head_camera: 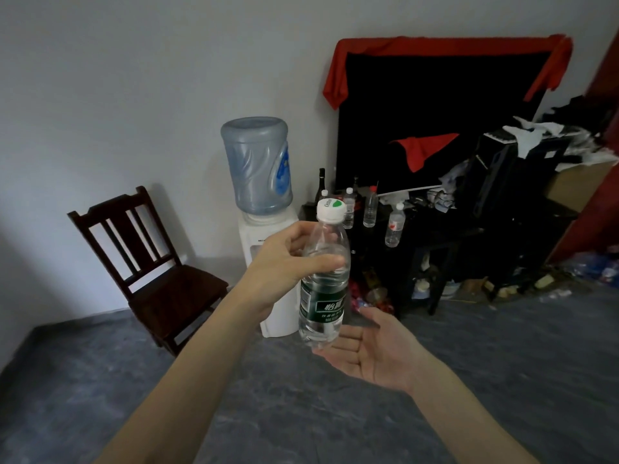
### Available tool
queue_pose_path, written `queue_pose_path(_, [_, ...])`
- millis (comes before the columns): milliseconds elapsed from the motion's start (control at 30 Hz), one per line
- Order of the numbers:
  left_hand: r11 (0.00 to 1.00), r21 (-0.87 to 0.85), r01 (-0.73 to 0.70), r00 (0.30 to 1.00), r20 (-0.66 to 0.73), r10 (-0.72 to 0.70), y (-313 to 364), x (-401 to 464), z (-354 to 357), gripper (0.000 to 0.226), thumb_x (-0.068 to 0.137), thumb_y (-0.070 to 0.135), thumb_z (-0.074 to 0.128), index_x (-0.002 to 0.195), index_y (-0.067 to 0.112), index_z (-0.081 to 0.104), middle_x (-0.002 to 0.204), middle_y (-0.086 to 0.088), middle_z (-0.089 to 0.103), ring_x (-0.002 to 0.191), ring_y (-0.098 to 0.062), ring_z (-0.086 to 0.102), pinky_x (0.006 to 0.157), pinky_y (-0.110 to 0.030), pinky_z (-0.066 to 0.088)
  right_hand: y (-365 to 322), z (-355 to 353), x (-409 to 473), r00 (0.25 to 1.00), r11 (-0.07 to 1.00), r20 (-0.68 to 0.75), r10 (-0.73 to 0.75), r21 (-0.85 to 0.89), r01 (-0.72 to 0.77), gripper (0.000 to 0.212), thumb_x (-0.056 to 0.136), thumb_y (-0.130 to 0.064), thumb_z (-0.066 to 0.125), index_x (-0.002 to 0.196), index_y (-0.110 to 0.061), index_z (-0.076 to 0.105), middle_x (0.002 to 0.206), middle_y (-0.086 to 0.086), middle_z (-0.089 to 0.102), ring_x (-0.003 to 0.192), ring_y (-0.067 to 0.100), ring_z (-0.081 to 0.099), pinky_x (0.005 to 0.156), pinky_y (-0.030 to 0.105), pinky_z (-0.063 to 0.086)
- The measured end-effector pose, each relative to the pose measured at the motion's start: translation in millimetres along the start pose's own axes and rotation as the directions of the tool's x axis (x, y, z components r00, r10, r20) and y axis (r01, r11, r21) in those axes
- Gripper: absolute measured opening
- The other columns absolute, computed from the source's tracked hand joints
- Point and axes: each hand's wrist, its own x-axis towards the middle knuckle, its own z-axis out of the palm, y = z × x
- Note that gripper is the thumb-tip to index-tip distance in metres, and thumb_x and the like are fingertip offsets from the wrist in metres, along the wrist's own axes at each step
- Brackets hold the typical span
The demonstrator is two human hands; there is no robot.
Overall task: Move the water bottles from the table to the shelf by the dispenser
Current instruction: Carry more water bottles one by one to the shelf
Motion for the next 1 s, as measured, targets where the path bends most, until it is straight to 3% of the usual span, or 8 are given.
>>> queue_pose_path(100, [1.000, 0.008, -0.002, 1.000, 0.013, 0.002, -5.4, 32.1, -2.0, 0.066, 0.060, 0.029, 0.093, 0.119, 0.021, 0.066, 0.112, 0.008, 0.076, 0.108, -0.014, 0.070, 0.098, -0.034, 0.052, -24.3, -2.7, 17.8, 1.000, 1.000, -0.022, -0.007, -0.024, 0.006, 0.073, 0.100, -0.052, 0.033, 0.132, 0.011, 0.053, 0.130, 0.032, 0.059, 0.123, 0.042, 0.058, 0.087, 0.040, 0.056])
queue_pose_path(233, [0.999, 0.020, -0.030, 0.999, 0.028, 0.030, -10.8, 83.6, -12.4, 0.071, 0.056, 0.039, 0.090, 0.121, 0.022, 0.065, 0.114, 0.005, 0.075, 0.110, -0.017, 0.070, 0.103, -0.041, 0.052, -63.5, -4.1, 46.5, 0.998, 0.999, -0.039, -0.041, -0.015, 0.040, 0.072, 0.099, -0.051, 0.033, 0.132, 0.010, 0.053, 0.130, 0.031, 0.059, 0.126, 0.040, 0.056, 0.083, 0.038, 0.059])
queue_pose_path(400, [0.998, 0.017, -0.053, 0.997, 0.060, 0.051, -18.1, 150.3, -40.5, 0.063, 0.063, 0.032, 0.089, 0.121, 0.023, 0.065, 0.116, 0.005, 0.075, 0.111, -0.018, 0.069, 0.105, -0.046, 0.050, -113.6, 8.8, 89.7, 0.997, 0.998, -0.040, -0.063, -0.011, 0.063, 0.071, 0.099, -0.051, 0.035, 0.131, 0.010, 0.054, 0.129, 0.031, 0.060, 0.107, 0.039, 0.068, 0.075, 0.038, 0.061])
queue_pose_path(767, [0.999, 0.019, -0.046, 0.994, 0.095, 0.044, -41.3, 268.4, -90.6, 0.060, 0.069, 0.026, 0.091, 0.122, 0.023, 0.064, 0.117, 0.004, 0.074, 0.109, -0.015, 0.070, 0.103, -0.042, 0.052, -191.0, 34.2, 182.3, 0.993, 0.997, -0.088, -0.079, 0.016, 0.080, 0.073, 0.093, -0.052, 0.047, 0.130, 0.010, 0.056, 0.130, 0.029, 0.060, 0.129, 0.037, 0.053, 0.082, 0.036, 0.057])
queue_pose_path(867, [0.999, 0.027, -0.046, 0.995, 0.093, 0.044, -52.6, 290.9, -101.4, 0.065, 0.061, 0.038, 0.091, 0.119, 0.026, 0.066, 0.117, 0.005, 0.074, 0.110, -0.015, 0.070, 0.102, -0.041, 0.053, -208.6, 32.8, 202.0, 0.992, 0.998, -0.104, -0.065, 0.004, 0.066, 0.074, 0.092, -0.054, 0.048, 0.130, 0.009, 0.055, 0.129, 0.029, 0.061, 0.130, 0.037, 0.053, 0.089, 0.036, 0.053])
queue_pose_path(1000, [0.999, 0.027, -0.027, 0.996, 0.082, 0.024, -68.5, 321.1, -109.6, 0.056, 0.067, 0.025, 0.092, 0.117, 0.026, 0.066, 0.115, 0.004, 0.074, 0.108, -0.014, 0.071, 0.102, -0.042, 0.054, -232.7, 25.2, 228.2, 0.994, 0.999, -0.106, -0.036, 0.002, 0.036, 0.075, 0.092, -0.054, 0.050, 0.131, 0.010, 0.054, 0.128, 0.030, 0.061, 0.129, 0.039, 0.054, 0.100, 0.038, 0.045])
